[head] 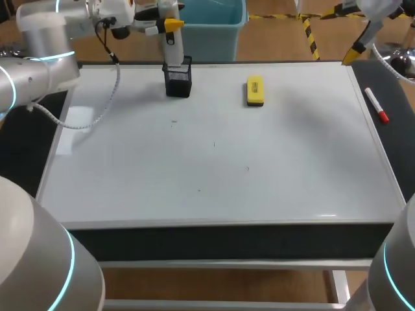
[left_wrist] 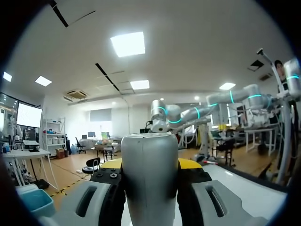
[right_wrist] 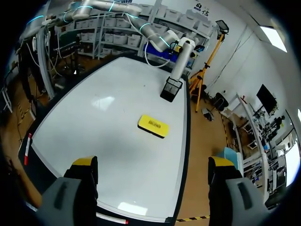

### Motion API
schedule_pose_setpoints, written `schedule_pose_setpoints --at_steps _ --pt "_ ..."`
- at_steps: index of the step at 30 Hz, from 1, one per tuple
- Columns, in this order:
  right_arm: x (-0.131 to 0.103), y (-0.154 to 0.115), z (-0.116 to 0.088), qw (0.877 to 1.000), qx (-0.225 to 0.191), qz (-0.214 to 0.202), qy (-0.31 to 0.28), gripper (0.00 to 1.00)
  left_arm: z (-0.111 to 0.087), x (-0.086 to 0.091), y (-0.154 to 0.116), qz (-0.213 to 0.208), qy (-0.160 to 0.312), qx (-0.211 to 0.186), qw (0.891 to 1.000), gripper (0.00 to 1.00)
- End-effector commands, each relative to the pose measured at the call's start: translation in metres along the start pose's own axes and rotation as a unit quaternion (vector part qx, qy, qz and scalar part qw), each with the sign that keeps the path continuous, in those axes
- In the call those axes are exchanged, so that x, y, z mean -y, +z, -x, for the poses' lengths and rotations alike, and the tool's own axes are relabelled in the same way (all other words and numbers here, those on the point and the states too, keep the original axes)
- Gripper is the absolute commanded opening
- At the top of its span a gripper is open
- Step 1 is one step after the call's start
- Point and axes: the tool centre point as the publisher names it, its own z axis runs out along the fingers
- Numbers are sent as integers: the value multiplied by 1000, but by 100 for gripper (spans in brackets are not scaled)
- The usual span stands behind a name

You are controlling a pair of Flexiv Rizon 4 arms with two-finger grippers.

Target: Pick up the inspection probe, press it on each red-marked spot on the whiteboard one by one, put down the probe, pick up the eraser, and wipe off all the red marks.

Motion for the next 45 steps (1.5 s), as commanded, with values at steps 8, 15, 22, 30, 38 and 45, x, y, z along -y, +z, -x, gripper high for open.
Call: schedule_pose_setpoints --at_steps 8,15,22,30,38,45 --pt "0 -1 1 1000 -3 -1 0 100 14 -18 3 -4 -1 -51 999 0" --pt "0 -1 1 1000 -3 -1 0 100 18 -31 4 -1 -3 -56 998 0" --pt "0 -1 1 1000 -3 -1 0 100 21 -46 3 4 -8 -61 998 0" --pt "0 -1 1 1000 -3 -1 0 100 19 -62 -1 3 -21 -59 998 0" --pt "0 -1 1 1000 -3 -1 0 100 10 -81 0 16 -35 -55 998 0" --pt "0 -1 1 1000 -3 -1 0 100 6 -92 -2 18 -37 -55 998 0"
